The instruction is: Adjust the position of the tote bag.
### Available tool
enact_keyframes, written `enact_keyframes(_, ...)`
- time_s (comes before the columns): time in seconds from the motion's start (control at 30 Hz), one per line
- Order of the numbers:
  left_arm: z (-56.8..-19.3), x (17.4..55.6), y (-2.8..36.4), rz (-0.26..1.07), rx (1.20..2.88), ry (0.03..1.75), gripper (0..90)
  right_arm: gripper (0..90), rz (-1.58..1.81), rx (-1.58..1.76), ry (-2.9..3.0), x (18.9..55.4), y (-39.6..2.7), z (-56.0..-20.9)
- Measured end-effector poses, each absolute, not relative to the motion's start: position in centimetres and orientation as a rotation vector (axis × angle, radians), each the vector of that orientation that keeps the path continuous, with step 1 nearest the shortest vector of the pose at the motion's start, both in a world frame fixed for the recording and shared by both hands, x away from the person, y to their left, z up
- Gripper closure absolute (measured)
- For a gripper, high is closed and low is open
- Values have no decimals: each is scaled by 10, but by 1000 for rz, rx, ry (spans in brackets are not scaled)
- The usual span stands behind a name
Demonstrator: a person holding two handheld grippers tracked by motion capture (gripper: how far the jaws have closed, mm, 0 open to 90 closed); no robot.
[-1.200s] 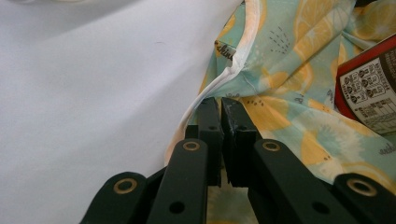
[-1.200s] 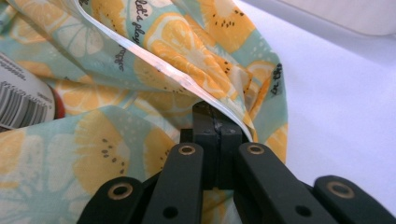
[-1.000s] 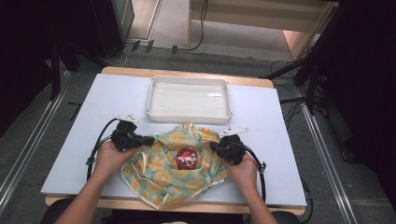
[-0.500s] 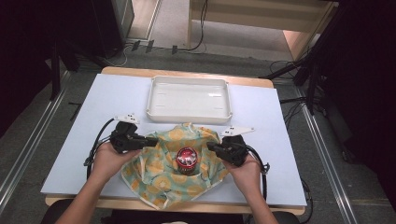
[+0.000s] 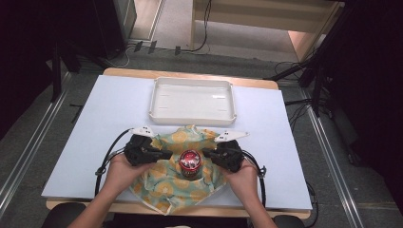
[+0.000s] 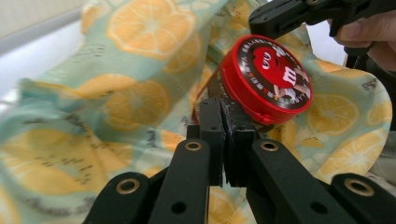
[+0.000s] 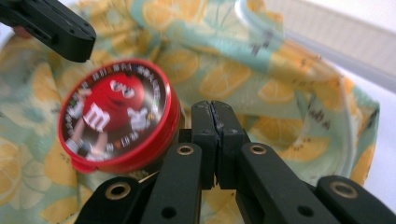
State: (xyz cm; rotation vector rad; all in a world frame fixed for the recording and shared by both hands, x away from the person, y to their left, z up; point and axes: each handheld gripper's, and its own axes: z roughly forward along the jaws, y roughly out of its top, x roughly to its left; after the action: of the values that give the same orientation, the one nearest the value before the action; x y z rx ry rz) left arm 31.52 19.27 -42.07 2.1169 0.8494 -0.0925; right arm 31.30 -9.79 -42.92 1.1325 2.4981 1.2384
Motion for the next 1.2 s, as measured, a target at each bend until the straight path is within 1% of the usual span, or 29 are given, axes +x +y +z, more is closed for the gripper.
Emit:
enact_keyframes(0.47, -444, 314, 184, -130, 2155, 876, 887, 899, 1168, 1159, 2552, 291, -100, -451)
enact_keyframes(0.67, -452, 318, 186, -130, 2180, 898, 885, 900, 1135, 1183, 2577, 284, -104, -467)
enact_keyframes(1.03, -463, 322, 193, -94, 2223, 955, 885, 900, 1108, 1208, 2543, 280, -118, -474)
enact_keyframes(1.13, -464, 323, 199, -101, 2205, 973, 887, 900, 1098, 1209, 2533, 278, -122, -474)
enact_keyframes(1.2, -463, 323, 203, -80, 2212, 980, 888, 900, 1084, 1218, 2525, 275, -126, -473)
